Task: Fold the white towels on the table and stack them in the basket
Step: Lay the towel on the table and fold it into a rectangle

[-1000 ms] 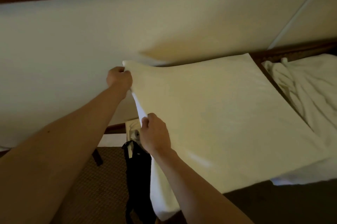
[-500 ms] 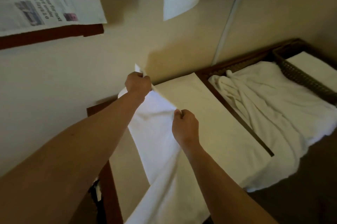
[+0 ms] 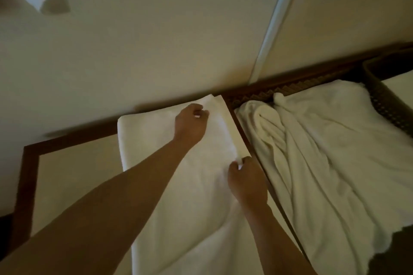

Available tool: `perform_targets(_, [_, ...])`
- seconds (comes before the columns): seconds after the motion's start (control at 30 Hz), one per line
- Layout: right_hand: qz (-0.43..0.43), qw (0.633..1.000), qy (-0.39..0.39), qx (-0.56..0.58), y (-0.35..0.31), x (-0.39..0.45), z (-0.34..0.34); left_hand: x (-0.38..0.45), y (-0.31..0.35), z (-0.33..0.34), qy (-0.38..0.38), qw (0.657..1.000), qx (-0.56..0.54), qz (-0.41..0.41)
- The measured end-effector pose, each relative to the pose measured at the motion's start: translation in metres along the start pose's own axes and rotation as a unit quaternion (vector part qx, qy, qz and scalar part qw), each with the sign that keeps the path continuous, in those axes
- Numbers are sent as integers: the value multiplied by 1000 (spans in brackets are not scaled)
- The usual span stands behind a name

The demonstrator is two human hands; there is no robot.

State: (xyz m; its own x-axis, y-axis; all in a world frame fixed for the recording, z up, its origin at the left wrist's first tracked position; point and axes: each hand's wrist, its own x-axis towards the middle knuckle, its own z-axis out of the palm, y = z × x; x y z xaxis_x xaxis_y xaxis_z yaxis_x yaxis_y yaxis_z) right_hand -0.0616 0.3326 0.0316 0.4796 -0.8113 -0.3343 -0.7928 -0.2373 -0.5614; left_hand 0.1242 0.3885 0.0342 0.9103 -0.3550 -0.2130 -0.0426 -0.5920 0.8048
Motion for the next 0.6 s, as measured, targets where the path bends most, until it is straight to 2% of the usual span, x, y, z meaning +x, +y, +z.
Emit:
perform_targets(0.07, [-43, 999, -22, -16, -23, 21, 0, 3, -24, -32, 61, 996, 52, 48])
perform_targets(0.13, [-77, 996, -46, -21, -52, 49, 4, 12, -51, -69, 100, 975, 178, 92])
perform_targets(0.2, [-101, 992, -73, -26, -77, 83, 13, 25, -73, -105, 78, 940, 324, 69])
perform_targets(0.27, [-130, 987, -85, -28, -91, 109, 23, 35, -86, -131, 17, 919, 395, 14])
perform_targets(0.33, [-177, 980, -75, -43, -92, 122, 29, 42, -95, -143, -22, 915, 403, -15])
perform_targets(0.4, [-194, 980, -44, 7, -84, 125, 31, 47, -101, -146, -34, 917, 397, -19])
perform_targets(0.5, [-146, 985, 8, 96, -73, 125, 30, 53, -105, -148, -29, 921, 386, -45])
perform_targets(0.6, [-133, 990, -15, 42, -79, 137, 33, 59, -105, -150, -27, 923, 379, -54])
